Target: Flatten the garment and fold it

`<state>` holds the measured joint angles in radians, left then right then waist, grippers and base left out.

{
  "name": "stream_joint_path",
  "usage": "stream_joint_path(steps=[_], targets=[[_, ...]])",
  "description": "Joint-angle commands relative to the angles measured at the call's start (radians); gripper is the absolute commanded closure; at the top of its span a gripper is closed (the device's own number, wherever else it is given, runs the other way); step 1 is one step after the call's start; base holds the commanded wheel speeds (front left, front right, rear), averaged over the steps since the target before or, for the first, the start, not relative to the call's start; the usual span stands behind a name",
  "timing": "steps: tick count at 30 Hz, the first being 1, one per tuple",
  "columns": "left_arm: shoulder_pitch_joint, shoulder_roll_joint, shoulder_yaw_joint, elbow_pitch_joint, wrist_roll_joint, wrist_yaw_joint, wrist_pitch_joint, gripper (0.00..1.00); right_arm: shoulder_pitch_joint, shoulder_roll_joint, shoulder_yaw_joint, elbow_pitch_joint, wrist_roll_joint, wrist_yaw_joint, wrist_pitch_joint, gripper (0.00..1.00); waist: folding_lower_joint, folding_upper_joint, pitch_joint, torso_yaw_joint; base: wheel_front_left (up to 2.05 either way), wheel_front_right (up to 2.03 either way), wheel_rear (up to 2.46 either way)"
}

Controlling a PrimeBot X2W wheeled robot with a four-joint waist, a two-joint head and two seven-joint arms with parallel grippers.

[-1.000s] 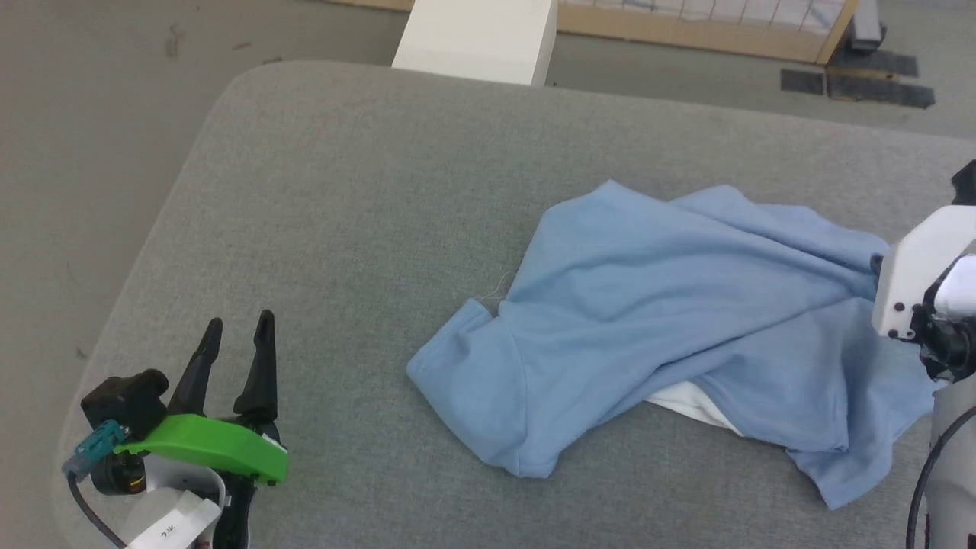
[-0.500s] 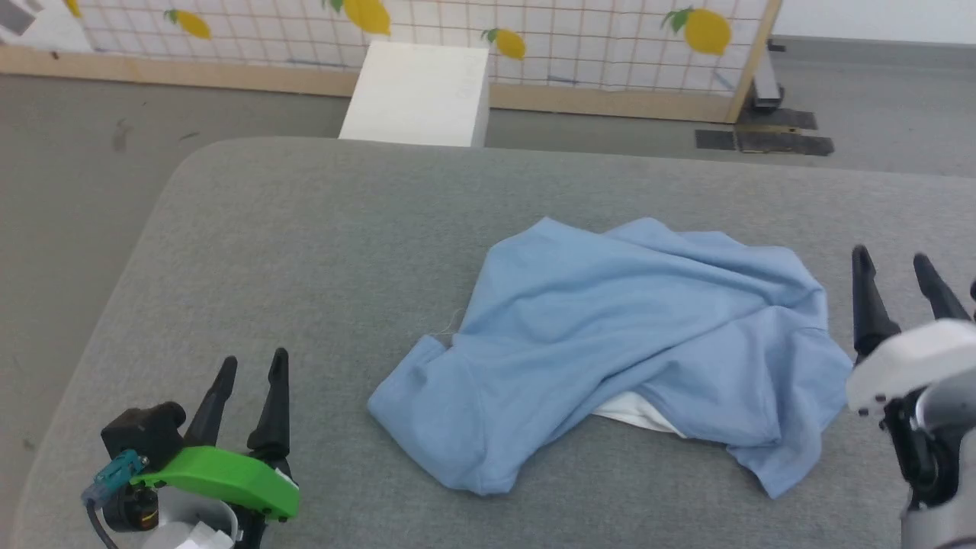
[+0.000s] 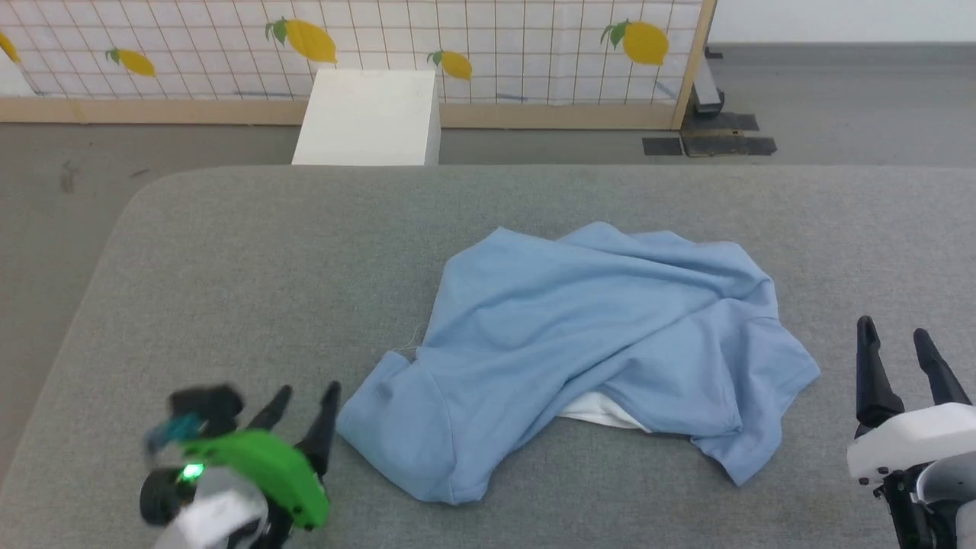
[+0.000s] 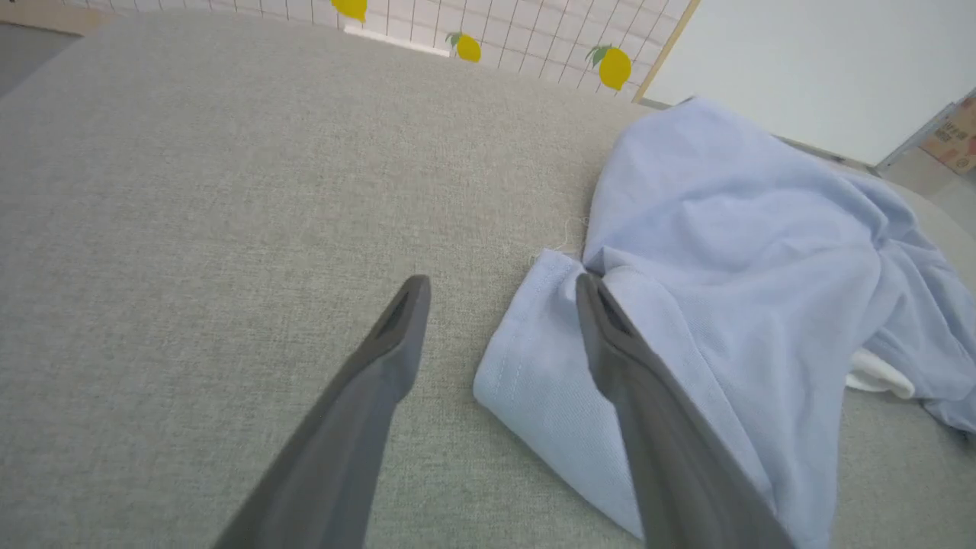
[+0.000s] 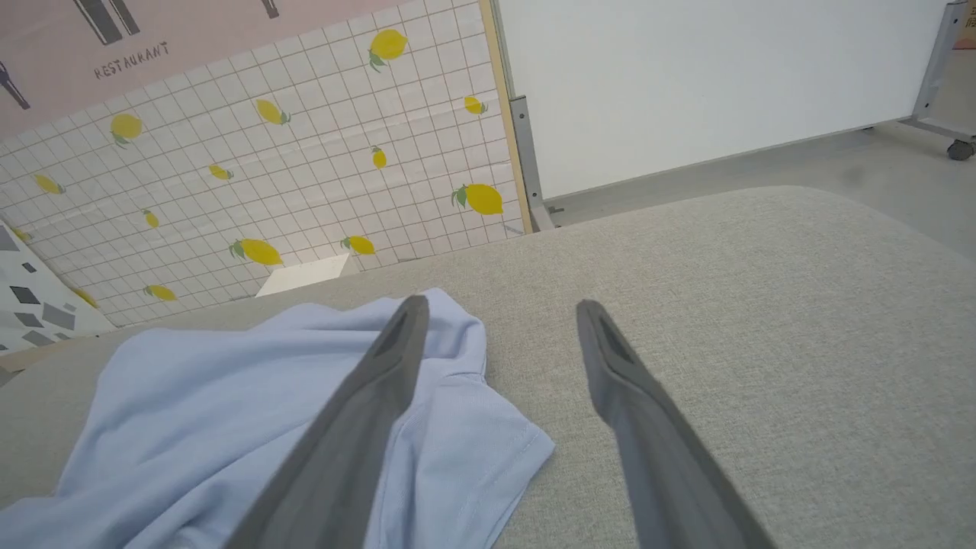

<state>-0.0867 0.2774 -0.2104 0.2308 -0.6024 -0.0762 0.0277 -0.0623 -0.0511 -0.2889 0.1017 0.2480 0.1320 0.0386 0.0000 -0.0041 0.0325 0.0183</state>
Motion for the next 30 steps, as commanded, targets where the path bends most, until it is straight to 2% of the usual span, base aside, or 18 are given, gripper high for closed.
stream_joint_path(steps=[1, 7, 9, 13, 19, 20, 21, 22, 26, 30], targets=[[-0.047, 0.026, -0.022, 0.012, 0.005, 0.011, 0.085, 0.00, 0.004, 0.001, -0.002, -0.004, 0.004, -0.001, -0.005, 0.00, 0.0000, 0.0041, 0.010, 0.000, 0.00, 0.00, 0.00], [-0.201, 0.091, -0.132, 0.045, 0.016, 0.043, 0.527, 0.00, -0.014, 0.001, -0.002, -0.021, 0.000, -0.001, 0.003, 0.00, 0.0000, 0.0041, 0.049, -0.001, 0.00, 0.00, 0.00], [-0.244, 0.103, -0.165, 0.054, 0.026, 0.038, 0.620, 0.00, -0.022, 0.001, 0.005, -0.025, 0.002, -0.001, 0.002, 0.00, 0.0000, 0.0041, 0.067, -0.006, 0.00, 0.00, 0.00], [-0.308, 0.108, -0.224, 0.101, 0.049, 0.027, 0.741, 0.00, -0.034, 0.001, 0.018, -0.022, 0.009, -0.001, -0.001, 0.00, 0.0000, 0.0041, 0.104, -0.017, 0.00, 0.00, 0.00], [-0.315, 0.077, -0.285, 0.172, 0.026, -0.006, 0.826, 0.00, -0.043, 0.001, 0.014, -0.012, 0.008, -0.001, -0.015, 0.00, 0.0000, 0.0041, 0.133, -0.028, 0.00, 0.00, 0.00], [-0.313, 0.076, -0.293, 0.178, 0.025, -0.009, 0.833, 0.17, -0.043, 0.001, 0.011, -0.010, 0.008, -0.001, -0.016, 0.00, 0.0000, 0.0041, 0.135, -0.027, 0.00, 0.00, 0.00], [-0.308, 0.069, -0.292, 0.183, 0.015, -0.012, 0.831, 0.76, -0.042, 0.001, 0.008, -0.008, 0.007, -0.001, -0.019, 0.00, 0.0000, 0.0041, 0.137, -0.025, 0.00, 0.00, 0.00], [-0.305, 0.063, -0.290, 0.186, 0.007, -0.013, 0.826, 1.00, -0.042, 0.001, 0.005, -0.006, 0.006, -0.001, -0.021, 0.00, 0.0000, 0.0041, 0.136, -0.022, 0.00, 0.00, 0.00], [-0.312, 0.053, -0.257, 0.184, -0.028, -0.015, 0.782, 1.00, -0.036, 0.001, -0.007, 0.008, 0.003, -0.001, -0.027, 0.00, 0.0000, 0.0041, 0.127, 0.004, 0.00, 0.00, 0.00], [-0.336, 0.049, -0.158, 0.158, -0.080, 0.021, 0.689, 1.00, -0.037, 0.001, -0.007, 0.022, 0.000, -0.001, -0.029, 0.00, 0.0000, 0.0041, 0.107, 0.031, 0.00, 0.00, 0.00]])
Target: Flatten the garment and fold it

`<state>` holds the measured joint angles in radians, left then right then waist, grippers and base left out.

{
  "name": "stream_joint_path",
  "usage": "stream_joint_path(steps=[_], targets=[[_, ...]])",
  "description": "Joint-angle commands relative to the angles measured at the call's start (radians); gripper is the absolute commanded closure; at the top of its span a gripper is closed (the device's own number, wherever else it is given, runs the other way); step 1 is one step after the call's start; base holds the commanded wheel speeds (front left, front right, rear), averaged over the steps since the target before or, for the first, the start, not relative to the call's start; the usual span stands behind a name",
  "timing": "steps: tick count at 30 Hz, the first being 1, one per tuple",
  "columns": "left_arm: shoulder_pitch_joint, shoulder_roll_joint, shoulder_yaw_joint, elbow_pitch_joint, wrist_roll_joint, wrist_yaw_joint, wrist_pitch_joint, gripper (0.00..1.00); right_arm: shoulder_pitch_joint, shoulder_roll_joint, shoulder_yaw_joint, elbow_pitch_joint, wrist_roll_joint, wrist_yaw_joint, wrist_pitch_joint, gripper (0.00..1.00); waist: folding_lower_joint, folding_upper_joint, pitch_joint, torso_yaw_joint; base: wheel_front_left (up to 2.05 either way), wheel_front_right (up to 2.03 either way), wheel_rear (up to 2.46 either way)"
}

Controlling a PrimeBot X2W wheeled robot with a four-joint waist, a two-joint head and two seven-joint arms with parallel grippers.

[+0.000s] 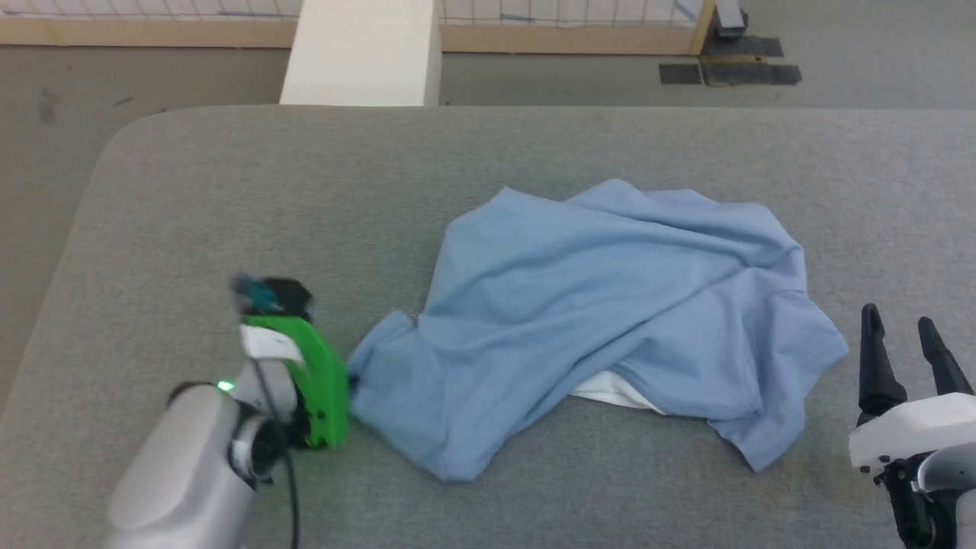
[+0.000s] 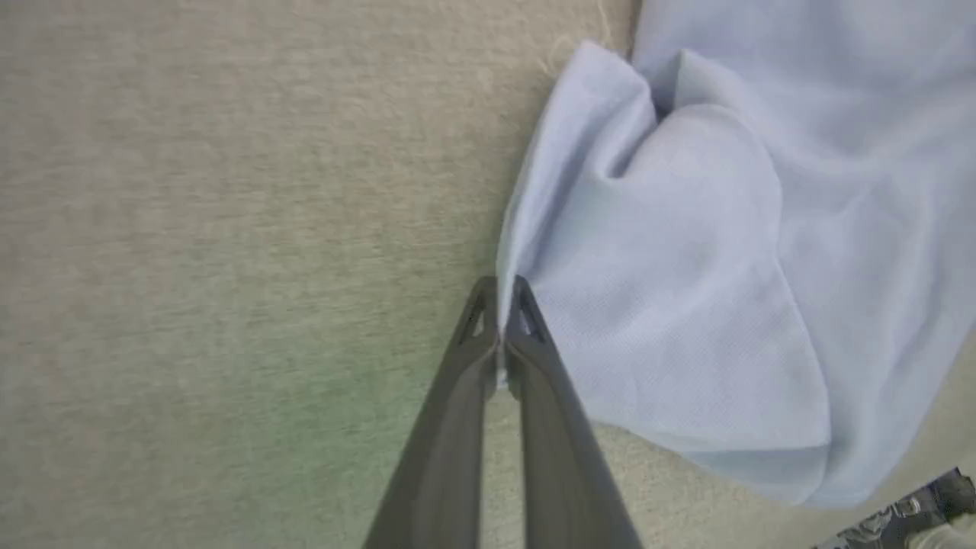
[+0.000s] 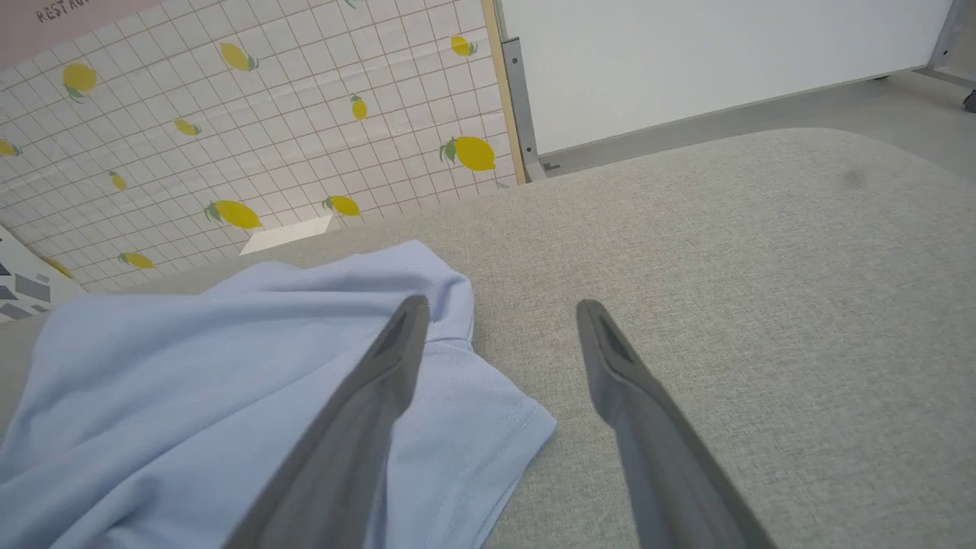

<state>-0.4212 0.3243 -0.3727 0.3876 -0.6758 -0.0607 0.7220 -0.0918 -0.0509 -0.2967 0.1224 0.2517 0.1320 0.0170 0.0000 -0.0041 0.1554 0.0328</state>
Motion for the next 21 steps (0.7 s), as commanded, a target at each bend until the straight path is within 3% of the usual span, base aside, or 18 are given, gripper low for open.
stream_joint_path(steps=[1, 6, 11, 17, 18, 19, 21], targets=[[-0.006, 0.004, 0.035, -0.008, -0.020, 0.021, -0.029, 1.00, -0.006, 0.001, 0.004, 0.007, -0.004, -0.001, -0.006, 0.00, 0.0000, 0.0041, -0.024, 0.025, 0.00, 0.00, 0.00], [0.016, 0.046, 0.162, -0.047, -0.069, 0.096, -0.089, 1.00, -0.006, 0.001, 0.013, 0.025, -0.003, -0.001, -0.004, 0.00, 0.0000, 0.0041, -0.048, 0.052, 0.00, 0.00, 0.00], [0.134, 0.095, 0.256, -0.046, -0.112, 0.177, -0.085, 1.00, -0.012, 0.001, 0.031, 0.036, 0.000, -0.001, -0.005, 0.00, 0.0000, 0.0041, -0.050, 0.059, 0.00, 0.00, 0.00], [0.277, 0.074, 0.312, -0.034, -0.175, 0.219, -0.082, 1.00, -0.009, 0.001, 0.043, 0.042, 0.000, -0.001, -0.003, 0.00, 0.0000, 0.0041, -0.045, 0.056, 0.00, 0.00, 0.00], [0.286, 0.066, 0.324, -0.044, -0.187, 0.213, -0.099, 0.27, -0.006, 0.001, 0.043, 0.041, -0.001, -0.001, -0.003, 0.00, 0.0000, 0.0041, -0.044, 0.056, 0.00, 0.00, 0.00], [0.289, 0.060, 0.337, -0.053, -0.196, 0.209, -0.118, 0.00, -0.005, 0.001, 0.043, 0.041, -0.001, -0.001, -0.002, 0.00, 0.0000, 0.0041, -0.044, 0.056, 0.00, 0.00, 0.00], [0.289, 0.051, 0.370, -0.085, -0.209, 0.196, -0.175, 0.00, -0.001, 0.001, 0.043, 0.041, -0.001, -0.001, -0.001, 0.00, 0.0000, 0.0041, -0.046, 0.056, 0.00, 0.00, 0.00]])
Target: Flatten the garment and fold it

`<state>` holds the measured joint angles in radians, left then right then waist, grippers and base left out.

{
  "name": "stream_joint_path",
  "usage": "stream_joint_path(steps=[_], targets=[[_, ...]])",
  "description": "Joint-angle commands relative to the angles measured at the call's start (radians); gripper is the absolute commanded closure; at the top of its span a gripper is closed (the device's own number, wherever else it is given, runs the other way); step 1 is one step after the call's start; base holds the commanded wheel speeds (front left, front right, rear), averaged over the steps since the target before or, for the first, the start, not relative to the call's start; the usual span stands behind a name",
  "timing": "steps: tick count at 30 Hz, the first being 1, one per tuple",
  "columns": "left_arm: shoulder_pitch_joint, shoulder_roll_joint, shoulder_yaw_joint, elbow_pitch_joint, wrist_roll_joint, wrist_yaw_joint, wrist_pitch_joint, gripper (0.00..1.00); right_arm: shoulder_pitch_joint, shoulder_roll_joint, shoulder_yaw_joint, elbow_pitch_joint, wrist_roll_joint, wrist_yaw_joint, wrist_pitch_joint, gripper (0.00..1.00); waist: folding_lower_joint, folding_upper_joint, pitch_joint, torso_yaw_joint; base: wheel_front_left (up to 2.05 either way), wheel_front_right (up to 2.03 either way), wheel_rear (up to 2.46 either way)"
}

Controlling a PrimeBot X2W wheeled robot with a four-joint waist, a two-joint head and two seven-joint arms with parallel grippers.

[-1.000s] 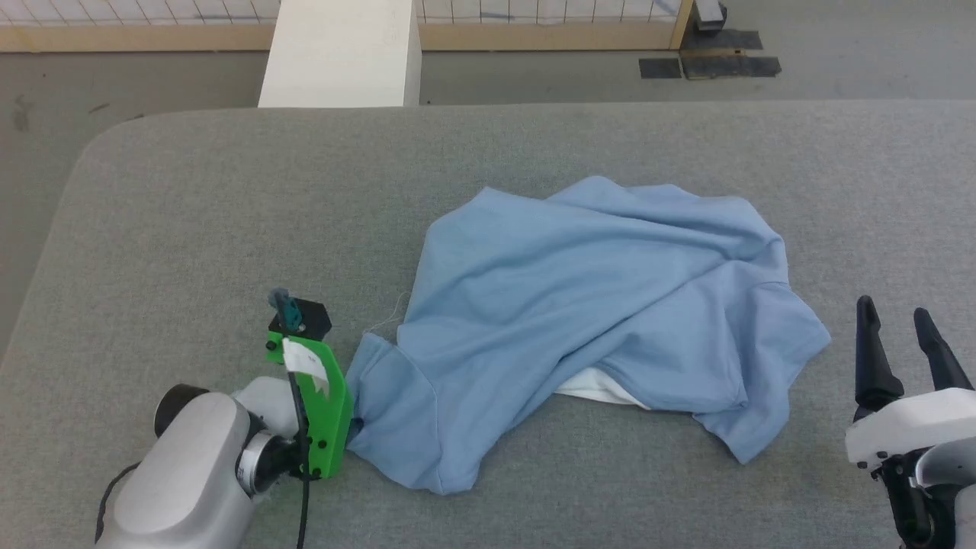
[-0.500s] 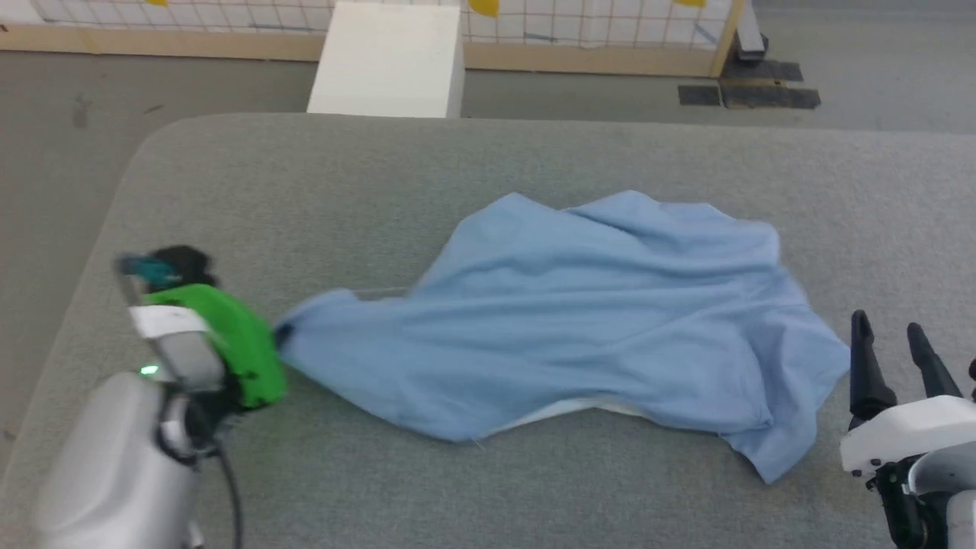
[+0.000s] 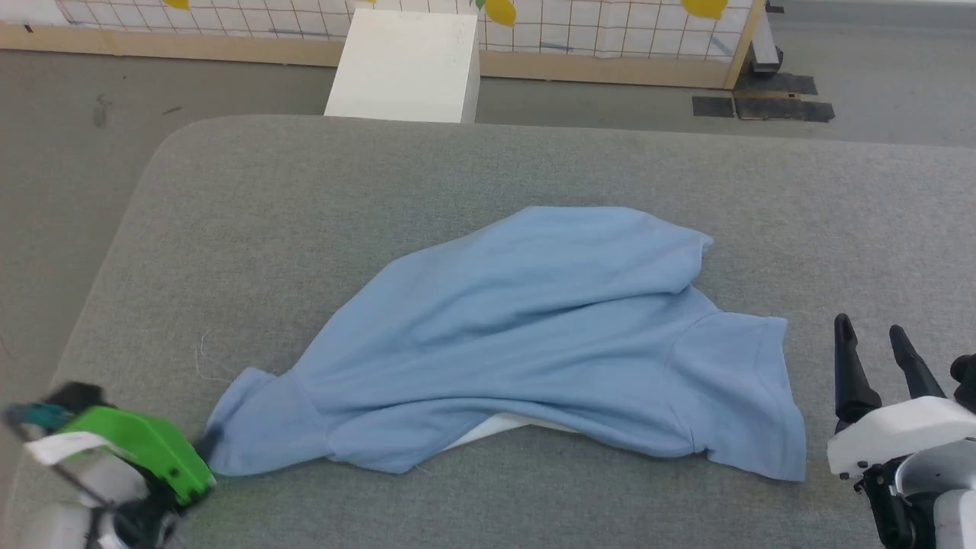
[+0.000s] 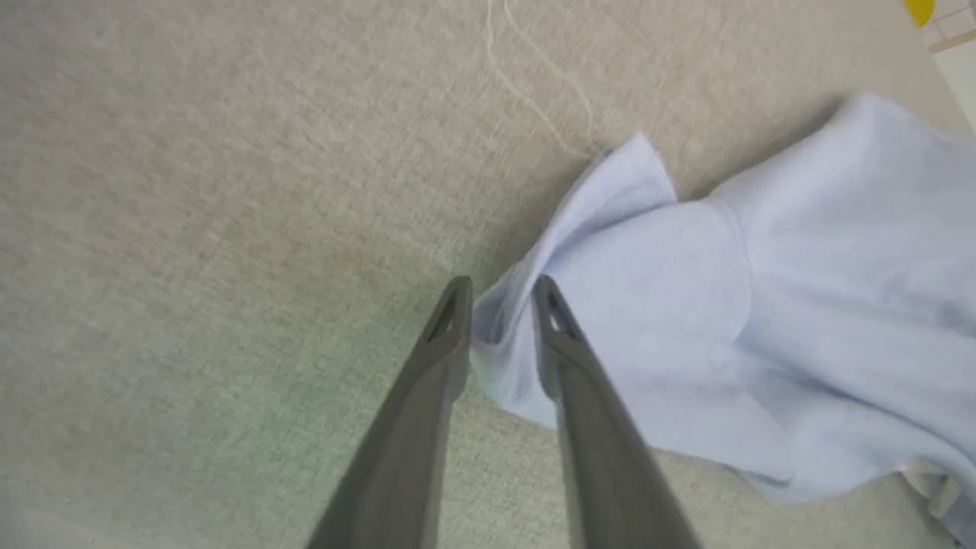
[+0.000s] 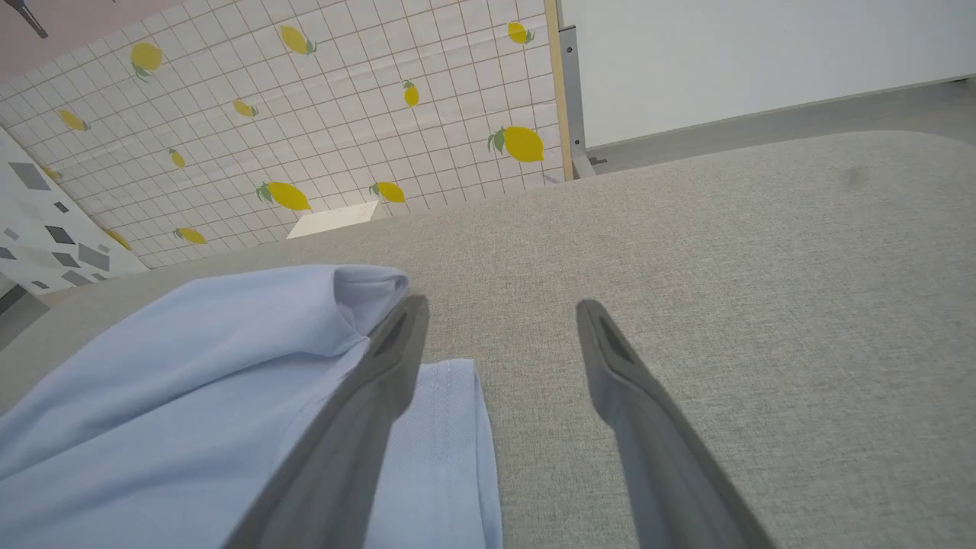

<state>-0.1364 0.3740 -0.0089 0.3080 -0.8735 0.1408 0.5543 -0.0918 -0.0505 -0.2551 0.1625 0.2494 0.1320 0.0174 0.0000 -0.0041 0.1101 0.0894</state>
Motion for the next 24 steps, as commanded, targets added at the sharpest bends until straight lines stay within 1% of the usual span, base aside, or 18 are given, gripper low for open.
stream_joint_path(steps=[1, 4, 6, 8, 11, 13, 16, 17, 20, 24], targets=[[0.002, -0.006, 0.031, -0.029, -0.019, -0.013, -0.053, 0.00, 0.000, 0.000, 0.003, 0.001, 0.002, -0.001, 0.000, 0.00, 0.0000, 0.0041, -0.001, -0.001, 0.00, 0.00, 0.00], [0.014, -0.017, 0.071, -0.101, -0.015, -0.049, -0.168, 0.00, 0.004, 0.000, 0.006, 0.005, 0.008, -0.001, -0.001, 0.00, 0.0000, 0.0041, -0.011, -0.007, 0.00, 0.00, 0.00], [0.039, -0.010, 0.081, -0.147, 0.022, -0.076, -0.258, 0.00, 0.006, 0.000, 0.011, 0.008, 0.012, -0.001, -0.002, 0.00, 0.0000, 0.0041, -0.014, -0.012, 0.00, 0.00, 0.00], [0.069, -0.019, 0.088, -0.178, 0.057, -0.106, -0.358, 0.00, 0.009, 0.000, 0.014, 0.011, 0.016, -0.001, -0.003, 0.00, 0.0000, 0.0041, -0.017, -0.016, 0.00, 0.00, 0.00], [0.115, -0.032, 0.074, -0.198, 0.138, -0.146, -0.520, 0.00, 0.022, 0.000, 0.013, 0.017, 0.016, -0.001, 0.001, 0.00, 0.0000, 0.0041, -0.020, -0.017, 0.00, 0.00, 0.00], [0.139, -0.047, 0.058, -0.188, 0.178, -0.161, -0.599, 0.00, 0.028, 0.000, 0.008, 0.020, 0.011, -0.001, 0.013, 0.00, 0.0000, 0.0041, -0.020, -0.016, 0.00, 0.00, 0.00], [0.151, -0.063, 0.046, -0.174, 0.228, -0.169, -0.702, 0.00, 0.032, 0.000, 0.002, 0.021, -0.003, -0.001, 0.043, 0.00, 0.0000, 0.0041, -0.016, -0.013, 0.00, 0.00, 0.00], [0.152, -0.066, 0.042, -0.172, 0.247, -0.169, -0.735, 0.00, 0.030, 0.000, 0.000, 0.020, -0.007, -0.001, 0.060, 0.00, 0.0000, 0.0041, -0.015, -0.012, 0.00, 0.00, 0.00], [0.152, -0.076, 0.039, -0.171, 0.282, -0.170, -0.781, 0.00, 0.007, 0.000, 0.009, 0.020, -0.034, -0.001, 0.146, 0.00, 0.0000, 0.0041, -0.008, -0.012, 0.00, 0.00, 0.00], [0.143, -0.085, 0.041, -0.172, 0.302, -0.178, -0.801, 0.00, -0.072, 0.000, 0.055, 0.010, -0.105, -0.001, 0.351, 0.00, 0.0000, 0.0041, 0.012, -0.016, 0.00, 0.00, 0.00]])
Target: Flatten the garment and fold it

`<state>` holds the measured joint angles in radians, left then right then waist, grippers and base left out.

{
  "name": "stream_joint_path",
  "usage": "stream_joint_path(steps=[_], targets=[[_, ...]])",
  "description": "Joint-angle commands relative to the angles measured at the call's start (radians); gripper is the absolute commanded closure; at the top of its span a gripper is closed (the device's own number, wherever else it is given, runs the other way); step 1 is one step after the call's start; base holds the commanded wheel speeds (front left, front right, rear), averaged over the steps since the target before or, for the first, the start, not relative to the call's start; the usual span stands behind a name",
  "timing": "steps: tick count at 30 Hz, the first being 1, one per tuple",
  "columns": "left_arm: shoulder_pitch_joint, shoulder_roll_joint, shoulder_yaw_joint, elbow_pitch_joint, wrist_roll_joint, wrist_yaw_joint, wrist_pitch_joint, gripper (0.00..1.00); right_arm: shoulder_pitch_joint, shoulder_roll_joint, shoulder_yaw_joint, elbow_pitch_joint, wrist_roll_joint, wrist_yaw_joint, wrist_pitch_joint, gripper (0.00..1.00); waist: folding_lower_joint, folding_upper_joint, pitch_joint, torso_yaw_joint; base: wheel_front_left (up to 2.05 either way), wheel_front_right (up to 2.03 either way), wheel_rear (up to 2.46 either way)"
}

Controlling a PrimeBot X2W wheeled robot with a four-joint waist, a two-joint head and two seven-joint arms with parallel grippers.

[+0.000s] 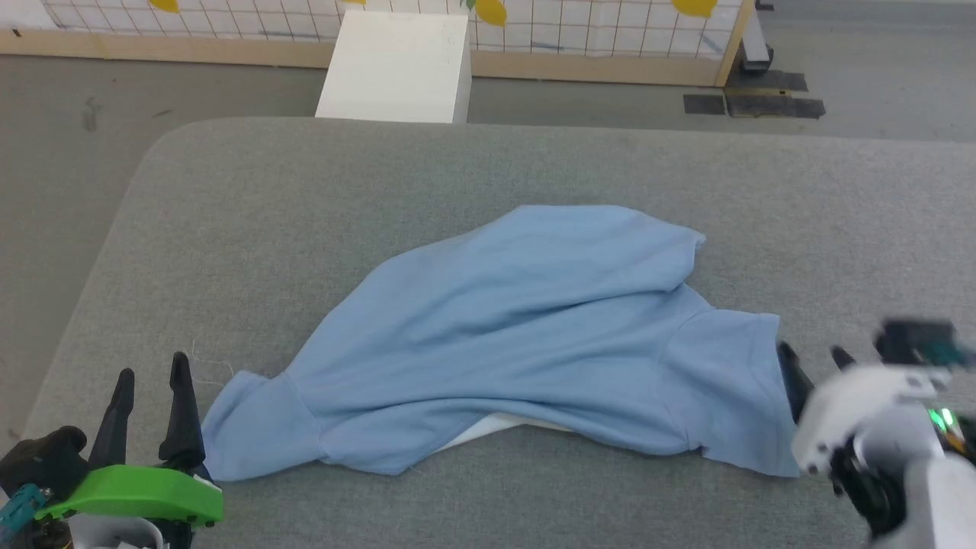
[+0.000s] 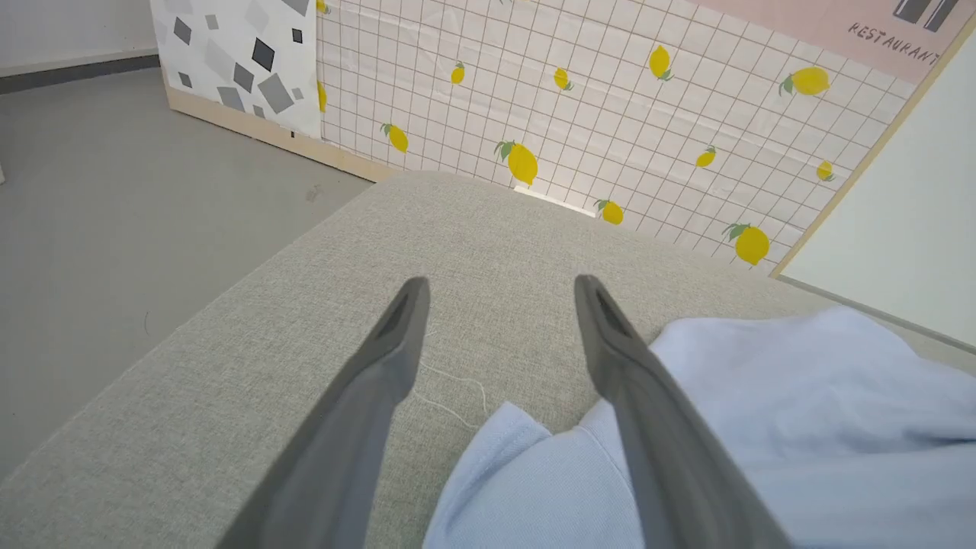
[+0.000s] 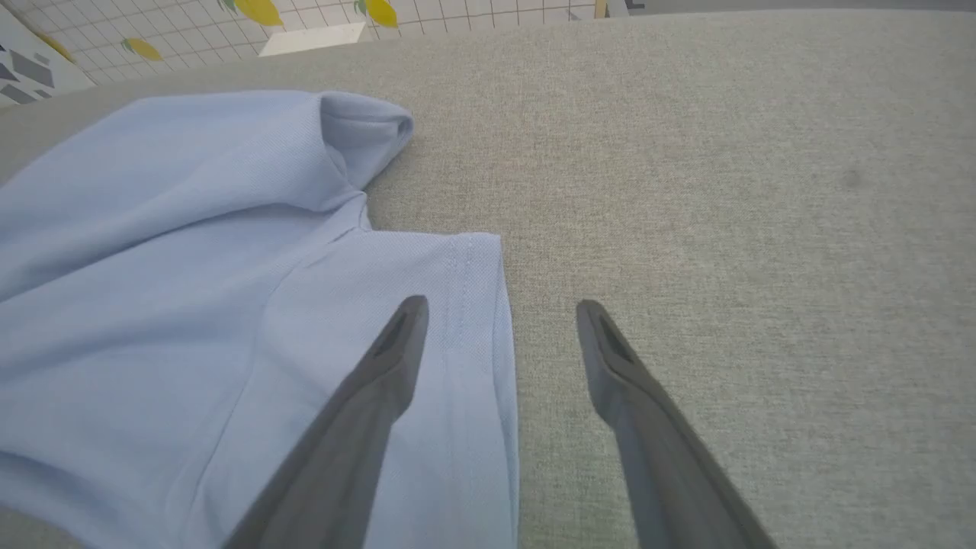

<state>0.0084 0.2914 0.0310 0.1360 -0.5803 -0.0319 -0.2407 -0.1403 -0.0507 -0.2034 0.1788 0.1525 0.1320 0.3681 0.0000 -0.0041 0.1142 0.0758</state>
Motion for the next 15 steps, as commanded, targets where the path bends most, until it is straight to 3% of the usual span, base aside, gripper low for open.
stream_joint_path(steps=[1, 7, 15], targets=[[-0.006, -0.006, 0.000, 0.002, 0.010, -0.007, -0.008, 0.00, -0.054, 0.000, 0.015, -0.011, -0.039, -0.001, 0.060, 0.00, 0.0000, 0.0041, 0.015, -0.002, 0.00, 0.00, 0.00], [-0.046, -0.009, -0.013, 0.005, 0.017, -0.029, -0.013, 0.00, -0.214, -0.024, 0.083, 0.008, -0.209, -0.001, 0.324, 0.00, 0.0000, 0.0041, 0.074, 0.013, 0.00, 0.00, 0.00], [-0.108, -0.002, -0.015, 0.019, 0.016, -0.053, -0.017, 0.00, -0.316, -0.091, 0.245, 0.098, -0.179, -0.001, 0.556, 0.00, 0.0000, 0.0041, 0.154, 0.052, 0.00, 0.00, 0.00]])
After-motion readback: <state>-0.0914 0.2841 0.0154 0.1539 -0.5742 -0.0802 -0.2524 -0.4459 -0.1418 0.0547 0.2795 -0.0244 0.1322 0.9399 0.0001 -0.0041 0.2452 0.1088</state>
